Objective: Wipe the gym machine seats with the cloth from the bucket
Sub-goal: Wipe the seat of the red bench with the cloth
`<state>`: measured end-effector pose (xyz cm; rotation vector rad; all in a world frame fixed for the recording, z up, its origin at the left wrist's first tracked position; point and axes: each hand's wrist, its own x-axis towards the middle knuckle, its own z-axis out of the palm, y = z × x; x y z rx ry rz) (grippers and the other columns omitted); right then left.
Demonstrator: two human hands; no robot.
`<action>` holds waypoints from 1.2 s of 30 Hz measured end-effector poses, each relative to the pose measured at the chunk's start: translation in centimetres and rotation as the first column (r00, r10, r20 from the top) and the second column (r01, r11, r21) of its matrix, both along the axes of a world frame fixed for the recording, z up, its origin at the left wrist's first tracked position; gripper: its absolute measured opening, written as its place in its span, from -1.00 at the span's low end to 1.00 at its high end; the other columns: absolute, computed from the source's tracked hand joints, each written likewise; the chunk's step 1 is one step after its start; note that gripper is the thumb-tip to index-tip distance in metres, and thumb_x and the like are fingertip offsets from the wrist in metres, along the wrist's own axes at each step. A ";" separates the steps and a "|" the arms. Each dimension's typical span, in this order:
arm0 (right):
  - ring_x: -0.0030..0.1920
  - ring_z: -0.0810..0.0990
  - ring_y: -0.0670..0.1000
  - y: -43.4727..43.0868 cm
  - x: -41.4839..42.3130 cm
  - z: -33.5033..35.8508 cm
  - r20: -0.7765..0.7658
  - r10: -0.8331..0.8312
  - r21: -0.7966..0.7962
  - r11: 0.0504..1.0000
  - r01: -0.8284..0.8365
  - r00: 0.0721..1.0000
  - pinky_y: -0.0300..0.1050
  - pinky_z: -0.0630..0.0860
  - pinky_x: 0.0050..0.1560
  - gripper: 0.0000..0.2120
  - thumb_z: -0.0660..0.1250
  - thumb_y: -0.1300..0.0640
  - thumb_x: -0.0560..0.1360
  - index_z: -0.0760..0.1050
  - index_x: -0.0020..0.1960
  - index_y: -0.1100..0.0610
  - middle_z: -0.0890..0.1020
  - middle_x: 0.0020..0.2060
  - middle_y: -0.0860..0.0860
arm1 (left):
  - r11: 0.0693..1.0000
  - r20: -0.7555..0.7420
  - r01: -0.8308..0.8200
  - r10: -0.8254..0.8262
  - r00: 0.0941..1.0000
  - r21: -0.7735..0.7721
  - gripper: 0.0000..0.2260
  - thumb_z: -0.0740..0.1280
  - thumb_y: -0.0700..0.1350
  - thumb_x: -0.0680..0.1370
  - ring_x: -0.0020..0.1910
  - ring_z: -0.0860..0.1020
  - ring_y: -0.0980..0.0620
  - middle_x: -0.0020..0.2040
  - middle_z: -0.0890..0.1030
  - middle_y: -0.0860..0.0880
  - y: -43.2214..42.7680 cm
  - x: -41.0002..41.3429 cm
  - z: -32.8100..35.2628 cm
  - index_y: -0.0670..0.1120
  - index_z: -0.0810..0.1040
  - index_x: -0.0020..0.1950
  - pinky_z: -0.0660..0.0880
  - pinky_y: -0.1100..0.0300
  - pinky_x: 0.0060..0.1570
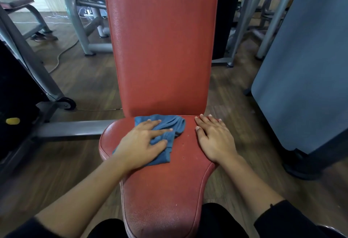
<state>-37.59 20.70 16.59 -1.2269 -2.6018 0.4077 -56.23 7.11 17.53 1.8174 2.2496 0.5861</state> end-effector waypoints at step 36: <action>0.51 0.05 -0.09 -0.2 -0.1 0.2 0.007 -0.004 -0.008 1.000 0.004 1.000 -0.12 -0.14 0.50 -0.56 -0.02 -0.03 0.64 0.21 0.50 -0.02 0.22 0.49 -0.10 | 0.987 -0.020 -0.157 0.158 0.987 0.028 -0.40 -0.02 0.27 0.31 0.40 0.31 -0.01 0.39 0.43 0.00 0.0 -2.1 0.6 0.21 0.53 0.26 0.23 0.10 0.37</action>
